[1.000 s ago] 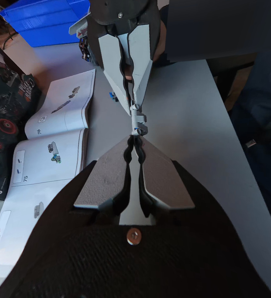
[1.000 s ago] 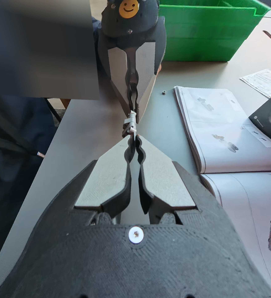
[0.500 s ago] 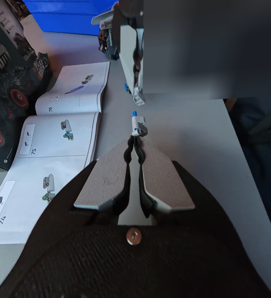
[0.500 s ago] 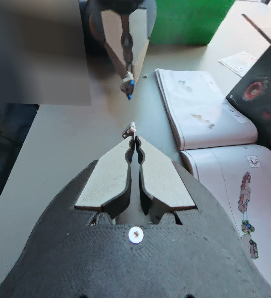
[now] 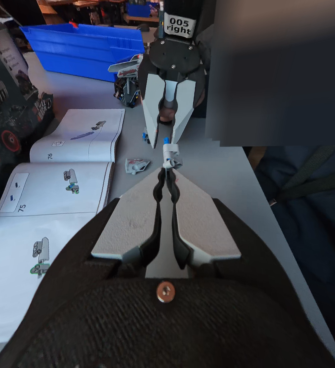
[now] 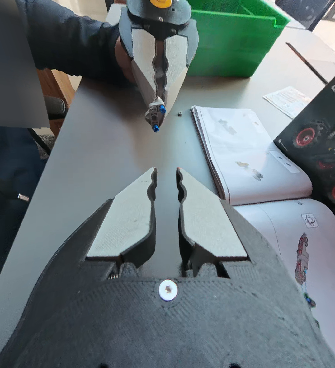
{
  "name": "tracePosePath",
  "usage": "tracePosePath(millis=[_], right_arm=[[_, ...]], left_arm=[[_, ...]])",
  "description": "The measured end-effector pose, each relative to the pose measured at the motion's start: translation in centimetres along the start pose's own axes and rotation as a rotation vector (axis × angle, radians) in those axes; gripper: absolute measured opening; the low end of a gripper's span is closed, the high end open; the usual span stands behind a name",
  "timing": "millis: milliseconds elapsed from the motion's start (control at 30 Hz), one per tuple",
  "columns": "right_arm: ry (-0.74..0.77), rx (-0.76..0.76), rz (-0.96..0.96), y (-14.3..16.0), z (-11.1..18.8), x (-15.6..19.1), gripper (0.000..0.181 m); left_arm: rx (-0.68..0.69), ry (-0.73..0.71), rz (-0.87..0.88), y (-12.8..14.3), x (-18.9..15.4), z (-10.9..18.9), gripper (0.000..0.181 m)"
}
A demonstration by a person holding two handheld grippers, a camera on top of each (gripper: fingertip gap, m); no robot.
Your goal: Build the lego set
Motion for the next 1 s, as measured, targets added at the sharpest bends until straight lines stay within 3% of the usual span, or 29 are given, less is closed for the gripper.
tracePosePath(millis=[200, 333, 533, 1000], right_arm=[[-0.026, -0.151, 0.055, -2.6, 0.0, 2.1, 0.022], [-0.073, -0.221, 0.126, -4.0, -0.1, 4.3, 0.023], [-0.030, -0.254, 0.209, -4.7, -0.2, 5.6, 0.015], [0.020, -0.303, 0.204, -4.7, 1.3, 4.8, 0.011]], left_arm=[[-0.206, -0.021, -0.284, -1.7, -1.5, 0.1, 0.000], [-0.239, -0.040, -0.342, -2.0, -1.8, -0.2, 0.000], [-0.323, -0.048, -0.395, -2.7, -2.2, -0.7, 0.000], [-0.448, -0.046, -0.250, -3.2, -1.1, -0.4, 0.000]])
Point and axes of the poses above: each gripper's, where its closed fingertips meet, z back along the fingers, y out of its underside, x = y × z across the jaws, the point moved 7 cm from there along z, back along the fingers, and after that the axes turned 14 degrees about -z, right-handed, at the moved point
